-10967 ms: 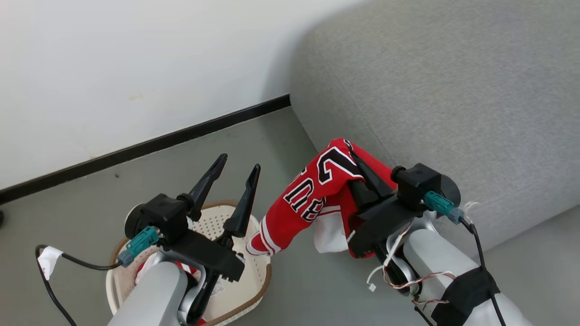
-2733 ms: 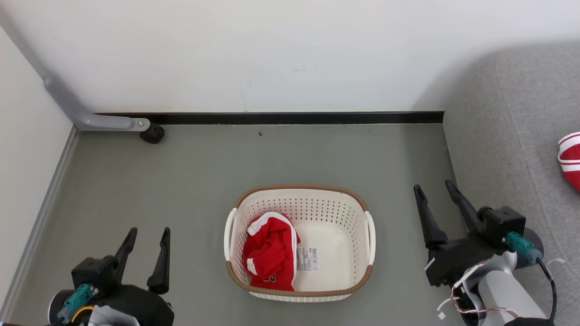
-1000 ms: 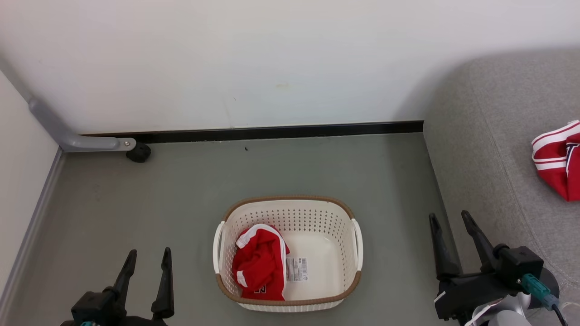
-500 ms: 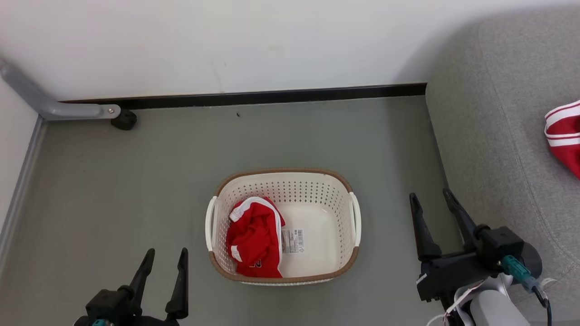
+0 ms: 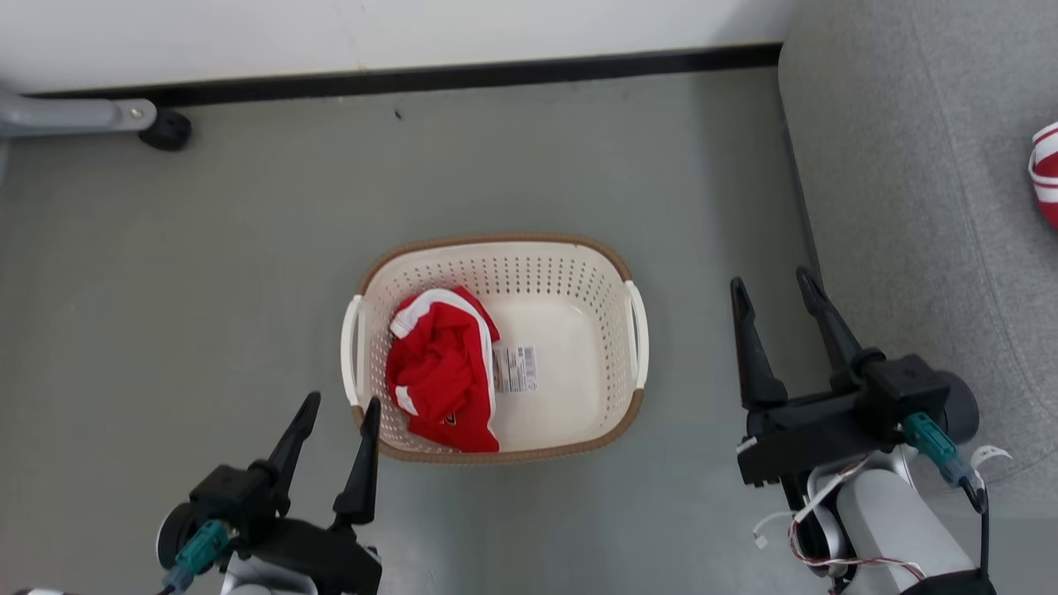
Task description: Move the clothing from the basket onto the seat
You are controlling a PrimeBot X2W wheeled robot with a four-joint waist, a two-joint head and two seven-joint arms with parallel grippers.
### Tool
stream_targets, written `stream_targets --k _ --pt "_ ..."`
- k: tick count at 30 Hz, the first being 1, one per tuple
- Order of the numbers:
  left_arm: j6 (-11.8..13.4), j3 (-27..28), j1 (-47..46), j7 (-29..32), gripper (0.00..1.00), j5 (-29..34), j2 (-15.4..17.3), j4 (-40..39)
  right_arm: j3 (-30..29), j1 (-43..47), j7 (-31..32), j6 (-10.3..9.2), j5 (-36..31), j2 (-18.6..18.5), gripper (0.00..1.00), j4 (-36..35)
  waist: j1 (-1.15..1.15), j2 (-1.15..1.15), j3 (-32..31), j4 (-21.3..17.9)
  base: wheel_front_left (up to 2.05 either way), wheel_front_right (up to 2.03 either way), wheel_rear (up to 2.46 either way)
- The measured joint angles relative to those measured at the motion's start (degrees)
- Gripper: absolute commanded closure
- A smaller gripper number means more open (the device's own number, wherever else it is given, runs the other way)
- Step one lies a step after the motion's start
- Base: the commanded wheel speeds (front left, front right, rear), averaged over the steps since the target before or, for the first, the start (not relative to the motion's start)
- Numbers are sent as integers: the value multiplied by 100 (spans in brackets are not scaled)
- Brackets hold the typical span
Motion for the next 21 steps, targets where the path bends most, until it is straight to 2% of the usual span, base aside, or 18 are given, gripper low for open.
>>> stream_targets --k 13,21 --pt "-5 -281 -1071 0 0 16 58 374 543 -661 -1 -249 19 -11 0 -354 0 0 1037 -193 0 0 0" --pt "-9 -516 -1852 33 0 16 145 635 901 -956 -1 -322 122 -22 0 -472 0 0 1671 -334 0 0 0"
